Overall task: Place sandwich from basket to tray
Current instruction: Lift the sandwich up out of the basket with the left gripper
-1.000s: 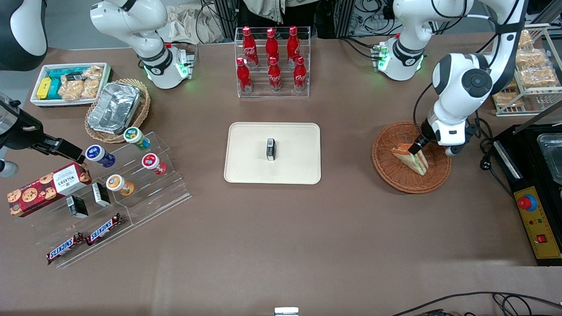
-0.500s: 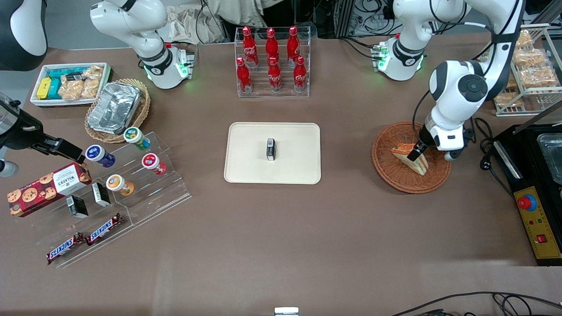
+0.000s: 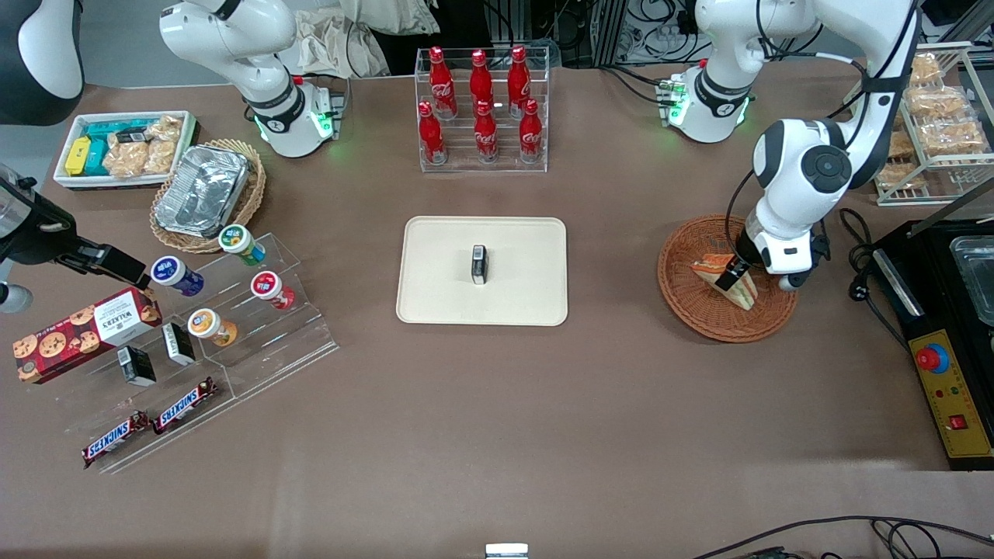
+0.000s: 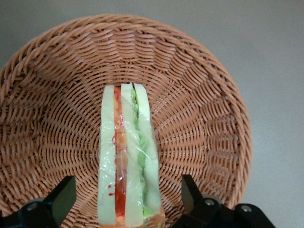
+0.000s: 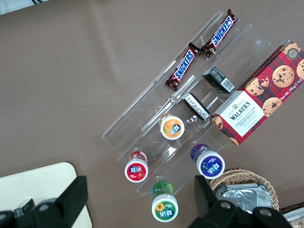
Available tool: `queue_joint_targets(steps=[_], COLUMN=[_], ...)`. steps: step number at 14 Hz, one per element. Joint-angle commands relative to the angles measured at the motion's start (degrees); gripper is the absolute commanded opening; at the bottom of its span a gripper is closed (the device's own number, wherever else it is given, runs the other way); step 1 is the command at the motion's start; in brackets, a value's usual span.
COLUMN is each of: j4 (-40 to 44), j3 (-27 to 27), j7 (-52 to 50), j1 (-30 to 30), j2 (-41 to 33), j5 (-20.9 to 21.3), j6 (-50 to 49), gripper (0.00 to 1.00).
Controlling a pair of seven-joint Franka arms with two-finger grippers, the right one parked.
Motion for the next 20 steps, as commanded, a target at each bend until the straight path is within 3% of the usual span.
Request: queue_joint_targets(steps=[1, 4, 6, 8, 11, 15, 20], j4=[0.0, 0.7, 2.9, 7.0, 15.1, 34.0, 44.9], j3=[0.4, 0.4, 0.4, 0.1, -0.8, -1.6, -1.8], j7=[-3.9, -6.5, -6.3, -6.0, -5.2, 2.7, 16.9], j1=[-0.5, -0.4, -0.4, -0.5, -0.5, -0.3, -0.5], j2=[0.8, 0.3, -1.4, -2.8, -4.9, -3.6, -3.8], j5=[3.6, 5.1, 5.3, 5.6, 6.5, 5.4, 3.3], j6=[1.5, 0.5, -6.3, -15.1, -27.5, -47.2, -60.9], gripper=[0.76, 0.4, 0.15, 0.0, 0.0, 0.0, 0.0])
